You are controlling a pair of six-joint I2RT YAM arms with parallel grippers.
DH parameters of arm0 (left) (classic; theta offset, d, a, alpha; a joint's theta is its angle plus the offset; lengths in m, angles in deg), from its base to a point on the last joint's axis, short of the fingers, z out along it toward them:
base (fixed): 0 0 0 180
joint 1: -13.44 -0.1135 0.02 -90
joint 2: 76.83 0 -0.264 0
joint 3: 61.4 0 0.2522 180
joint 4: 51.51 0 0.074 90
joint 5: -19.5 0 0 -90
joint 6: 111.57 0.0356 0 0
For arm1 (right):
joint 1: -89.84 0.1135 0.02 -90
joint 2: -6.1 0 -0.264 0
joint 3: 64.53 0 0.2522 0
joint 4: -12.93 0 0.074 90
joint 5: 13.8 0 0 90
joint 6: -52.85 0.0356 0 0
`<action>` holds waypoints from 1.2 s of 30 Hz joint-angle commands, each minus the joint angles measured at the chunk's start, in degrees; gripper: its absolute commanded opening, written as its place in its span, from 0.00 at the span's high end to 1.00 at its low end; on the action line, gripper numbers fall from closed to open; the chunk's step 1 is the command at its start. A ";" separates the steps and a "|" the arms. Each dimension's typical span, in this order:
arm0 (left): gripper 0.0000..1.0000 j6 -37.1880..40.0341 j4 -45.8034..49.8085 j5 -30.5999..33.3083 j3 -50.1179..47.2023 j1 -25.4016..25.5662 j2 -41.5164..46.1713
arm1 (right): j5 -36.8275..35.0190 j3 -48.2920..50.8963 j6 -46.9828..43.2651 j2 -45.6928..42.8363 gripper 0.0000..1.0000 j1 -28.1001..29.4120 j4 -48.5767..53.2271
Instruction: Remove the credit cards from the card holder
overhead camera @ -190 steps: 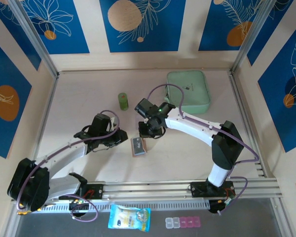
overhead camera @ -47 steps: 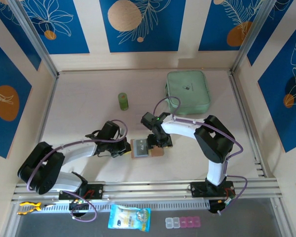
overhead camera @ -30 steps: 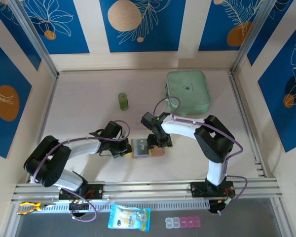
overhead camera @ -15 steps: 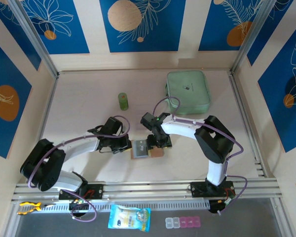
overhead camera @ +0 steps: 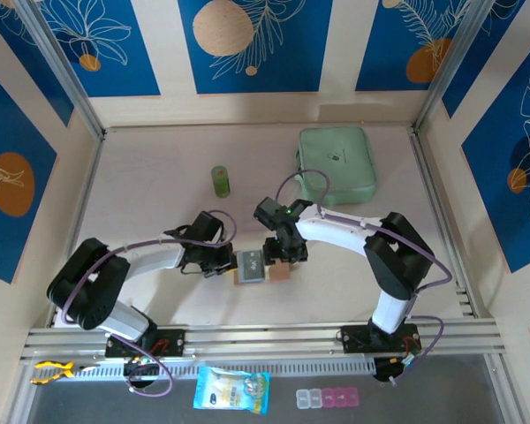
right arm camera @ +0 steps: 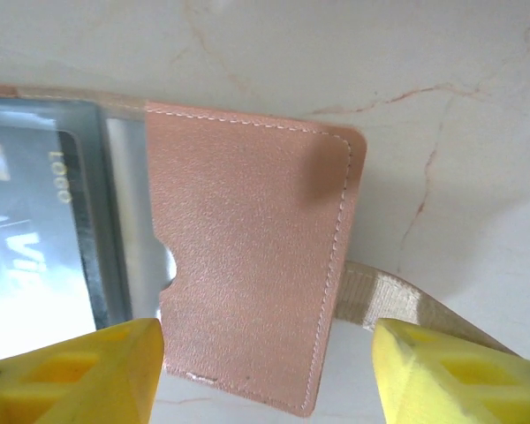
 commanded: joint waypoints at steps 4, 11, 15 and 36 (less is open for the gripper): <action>1.00 1.00 -0.20 0.49 -0.57 0.62 -0.39 | 2.40 0.11 0.56 -2.30 0.48 0.16 0.12; 1.00 0.67 1.14 0.95 0.64 0.64 2.33 | 5.47 1.30 1.02 -0.23 0.51 -0.05 -3.03; 1.00 0.44 1.73 0.61 1.97 0.81 3.87 | 6.51 1.70 1.03 -0.26 0.52 -0.28 -4.27; 1.00 -1.01 -2.04 0.69 3.45 4.88 -1.39 | 24.14 11.58 2.26 -4.12 0.72 -4.17 -24.65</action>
